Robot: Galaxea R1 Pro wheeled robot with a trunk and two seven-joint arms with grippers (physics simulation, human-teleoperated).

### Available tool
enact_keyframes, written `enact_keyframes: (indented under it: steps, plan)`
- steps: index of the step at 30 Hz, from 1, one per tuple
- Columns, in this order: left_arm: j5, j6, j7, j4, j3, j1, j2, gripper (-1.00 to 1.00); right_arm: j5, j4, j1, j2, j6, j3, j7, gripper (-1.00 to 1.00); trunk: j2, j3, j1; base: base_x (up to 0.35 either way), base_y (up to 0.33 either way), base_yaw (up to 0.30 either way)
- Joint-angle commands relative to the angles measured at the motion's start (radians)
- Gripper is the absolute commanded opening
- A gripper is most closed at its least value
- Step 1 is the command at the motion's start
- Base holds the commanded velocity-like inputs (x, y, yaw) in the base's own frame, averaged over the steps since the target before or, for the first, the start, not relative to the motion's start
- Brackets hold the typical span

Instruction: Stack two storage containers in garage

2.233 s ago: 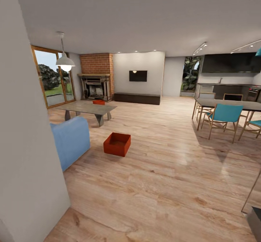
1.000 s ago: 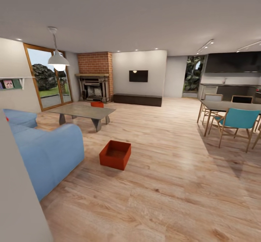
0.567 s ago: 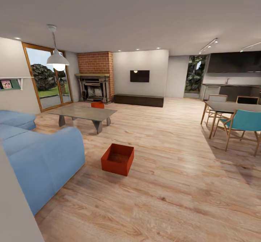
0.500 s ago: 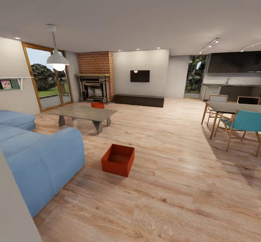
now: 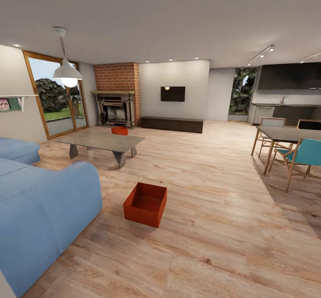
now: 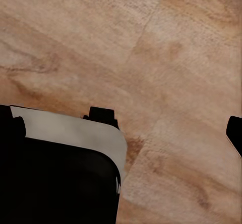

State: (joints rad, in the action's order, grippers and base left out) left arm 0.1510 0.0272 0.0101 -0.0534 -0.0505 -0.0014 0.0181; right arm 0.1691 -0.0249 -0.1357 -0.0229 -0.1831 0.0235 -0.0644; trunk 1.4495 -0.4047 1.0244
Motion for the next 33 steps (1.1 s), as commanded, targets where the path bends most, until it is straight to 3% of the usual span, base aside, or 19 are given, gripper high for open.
enact_keyframes:
  steps: [1, 33]
  plan:
    - [0.004, 0.002, 0.001, 0.0, -0.005, 0.0, 0.0, 1.0, 0.009, -0.003, -0.001, -0.001, -0.004, 0.002, -0.005, 1.0, 0.0, -0.001, 0.001, 0.323, 0.0, 0.0]
    - [0.004, 0.003, 0.0, 0.0, -0.004, 0.0, 0.0, 1.0, 0.009, -0.003, -0.001, 0.001, -0.004, 0.002, -0.005, 1.0, 0.0, -0.001, 0.001, 0.323, 0.0, 0.0]
